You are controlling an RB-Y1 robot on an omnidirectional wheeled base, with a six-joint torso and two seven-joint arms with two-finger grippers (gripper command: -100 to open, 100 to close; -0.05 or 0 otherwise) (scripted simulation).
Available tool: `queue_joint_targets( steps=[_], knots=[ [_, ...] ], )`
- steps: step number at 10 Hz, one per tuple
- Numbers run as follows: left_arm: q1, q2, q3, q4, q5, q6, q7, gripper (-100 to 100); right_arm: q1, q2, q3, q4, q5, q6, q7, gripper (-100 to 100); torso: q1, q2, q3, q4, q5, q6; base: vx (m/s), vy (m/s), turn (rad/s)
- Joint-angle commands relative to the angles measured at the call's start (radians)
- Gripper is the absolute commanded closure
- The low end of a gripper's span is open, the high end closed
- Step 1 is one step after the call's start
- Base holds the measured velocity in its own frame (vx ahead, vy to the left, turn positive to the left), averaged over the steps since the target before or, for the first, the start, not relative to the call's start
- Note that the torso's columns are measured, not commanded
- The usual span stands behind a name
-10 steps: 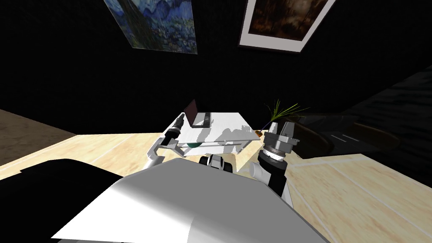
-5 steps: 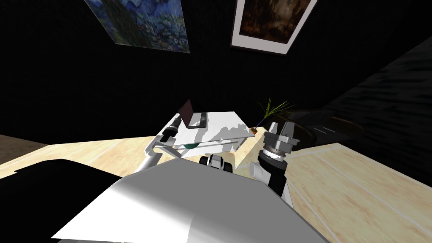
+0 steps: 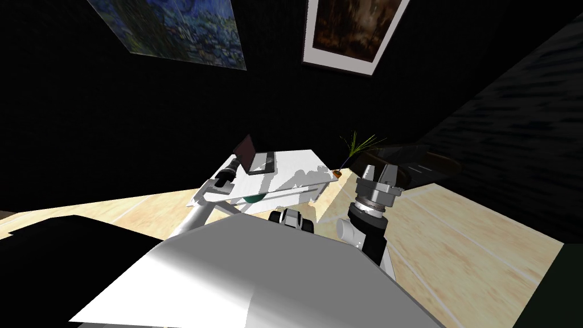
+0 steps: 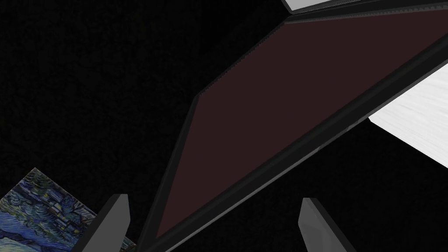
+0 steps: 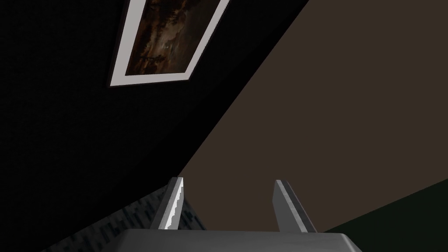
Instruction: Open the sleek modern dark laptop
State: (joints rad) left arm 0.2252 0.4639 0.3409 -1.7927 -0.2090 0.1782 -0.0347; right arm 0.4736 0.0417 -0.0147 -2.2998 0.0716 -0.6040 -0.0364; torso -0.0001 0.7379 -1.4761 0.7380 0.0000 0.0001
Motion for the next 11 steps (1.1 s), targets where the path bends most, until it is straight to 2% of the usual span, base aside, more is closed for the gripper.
queue_joint_targets(
  steps=[1,2,3,5,11],
  knots=[
    [-0.002,0.001,0.000,0.002,-0.001,0.005,-0.002,-100,0.000,0.000,0.000,0.000,0.000,0.000,0.000,0,0.000,0.000,0.000,0.000,0.000,-0.001,0.000,0.000,0.000],
    [-0.001,0.001,0.000,0.002,-0.001,0.005,-0.001,100,0.000,0.000,0.000,0.000,0.000,0.000,0.000,0,0.001,0.000,0.000,0.000,0.000,0.000,0.000,0.000,0.000],
    [0.015,0.006,-0.001,0.001,-0.039,-0.003,-0.032,100,0.000,0.000,0.000,0.000,0.000,0.000,0.000,0,0.000,0.000,0.000,0.000,0.000,0.000,0.027,-0.055,-0.005],
    [0.030,0.011,-0.003,-0.001,-0.077,-0.011,-0.063,100,0.000,0.000,0.000,0.000,0.000,0.000,0.000,0,-0.004,-0.001,0.000,0.000,0.000,0.001,0.066,-0.095,0.009],
    [0.076,0.027,-0.008,-0.005,-0.192,-0.036,-0.155,100,0.000,0.000,0.000,0.000,0.000,0.000,0.000,0,0.001,-0.001,0.000,-0.001,0.001,0.002,0.052,-0.081,-0.001]
  ],
)
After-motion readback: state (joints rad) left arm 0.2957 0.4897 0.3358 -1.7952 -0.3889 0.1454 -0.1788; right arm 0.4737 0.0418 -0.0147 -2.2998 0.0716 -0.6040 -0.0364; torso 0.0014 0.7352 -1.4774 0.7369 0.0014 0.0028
